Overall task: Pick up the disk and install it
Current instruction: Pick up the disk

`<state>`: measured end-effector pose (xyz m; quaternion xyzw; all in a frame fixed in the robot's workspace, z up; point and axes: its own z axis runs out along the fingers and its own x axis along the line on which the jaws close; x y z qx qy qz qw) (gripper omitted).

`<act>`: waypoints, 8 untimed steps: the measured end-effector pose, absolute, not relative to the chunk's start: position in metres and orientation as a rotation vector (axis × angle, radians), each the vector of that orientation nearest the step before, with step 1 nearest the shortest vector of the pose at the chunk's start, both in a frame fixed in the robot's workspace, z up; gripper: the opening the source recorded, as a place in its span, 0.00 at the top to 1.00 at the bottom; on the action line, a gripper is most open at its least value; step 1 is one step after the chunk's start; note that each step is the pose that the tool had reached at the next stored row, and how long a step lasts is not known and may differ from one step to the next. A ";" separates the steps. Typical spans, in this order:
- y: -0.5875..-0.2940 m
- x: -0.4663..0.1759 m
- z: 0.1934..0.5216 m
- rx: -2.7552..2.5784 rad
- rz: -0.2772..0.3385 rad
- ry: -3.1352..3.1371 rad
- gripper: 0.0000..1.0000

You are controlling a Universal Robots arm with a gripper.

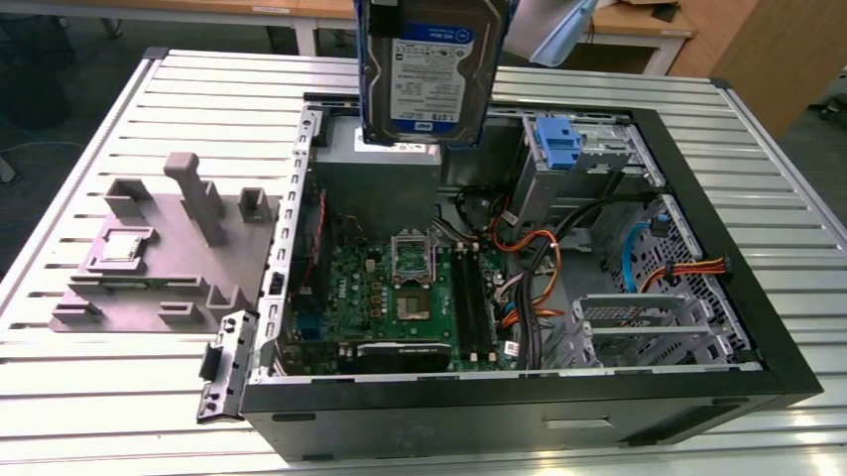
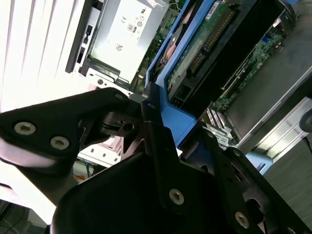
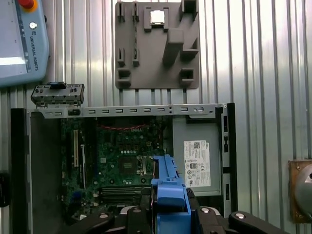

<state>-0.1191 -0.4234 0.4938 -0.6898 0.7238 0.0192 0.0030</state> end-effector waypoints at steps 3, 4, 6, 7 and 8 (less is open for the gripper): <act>-0.431 -0.119 0.494 -2.160 0.060 2.272 0.63; -0.432 -0.119 0.494 -2.160 0.060 2.273 0.63; -0.432 -0.117 0.493 -2.159 0.060 2.273 0.63; -0.432 -0.113 0.493 -2.159 0.060 2.273 0.63; -0.432 -0.110 0.493 -2.159 0.060 2.273 0.63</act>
